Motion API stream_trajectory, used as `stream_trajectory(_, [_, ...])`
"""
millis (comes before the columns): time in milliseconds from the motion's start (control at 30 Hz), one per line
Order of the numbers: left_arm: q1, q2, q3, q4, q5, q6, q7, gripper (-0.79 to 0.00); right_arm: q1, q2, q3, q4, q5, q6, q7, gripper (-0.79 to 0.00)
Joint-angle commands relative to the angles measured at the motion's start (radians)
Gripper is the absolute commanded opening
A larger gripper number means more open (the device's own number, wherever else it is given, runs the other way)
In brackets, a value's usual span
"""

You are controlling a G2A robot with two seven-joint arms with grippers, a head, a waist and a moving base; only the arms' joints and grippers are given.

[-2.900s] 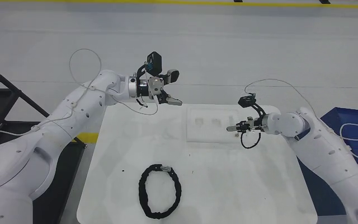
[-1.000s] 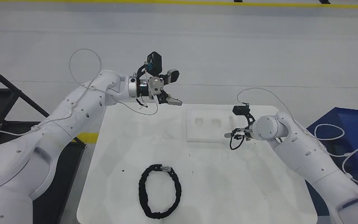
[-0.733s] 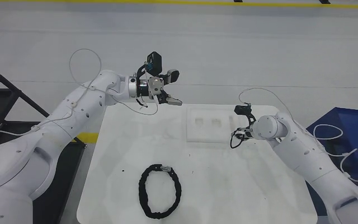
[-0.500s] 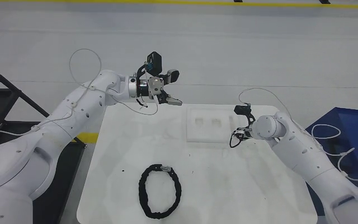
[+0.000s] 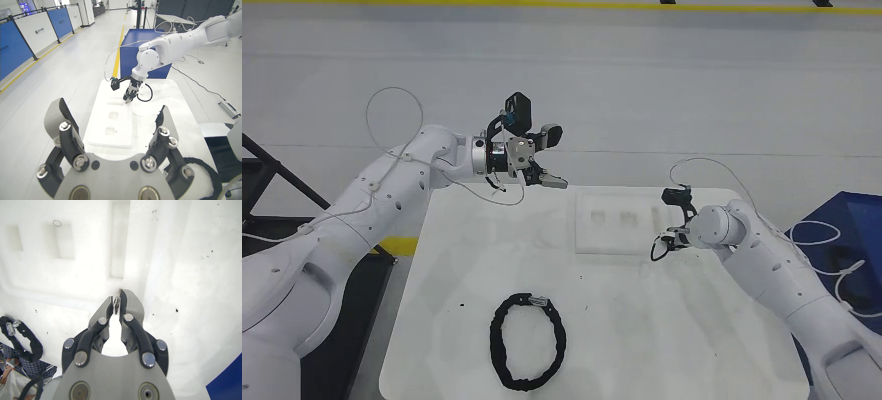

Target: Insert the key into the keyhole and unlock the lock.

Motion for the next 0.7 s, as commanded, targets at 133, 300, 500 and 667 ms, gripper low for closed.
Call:
stream_trajectory(133, [0.0,0.0,0.0,0.0,0.0,0.0,0.0,0.0,0.003,-0.015,-0.002,0.032,-0.005,0.003,-0.012,-0.693])
stream_trajectory(300, [0.0,0.0,0.0,0.0,0.0,0.0,0.0,0.0,0.009,-0.029,-0.005,0.053,-0.014,0.005,-0.011,-0.785])
stream_trajectory(500, [0.0,0.0,0.0,0.0,0.0,0.0,0.0,0.0,0.02,-0.032,0.005,0.041,-0.047,0.028,0.003,-0.785])
stream_trajectory(667, [0.0,0.0,0.0,0.0,0.0,0.0,0.0,0.0,0.019,-0.023,0.031,-0.002,-0.078,0.049,0.024,-0.785])
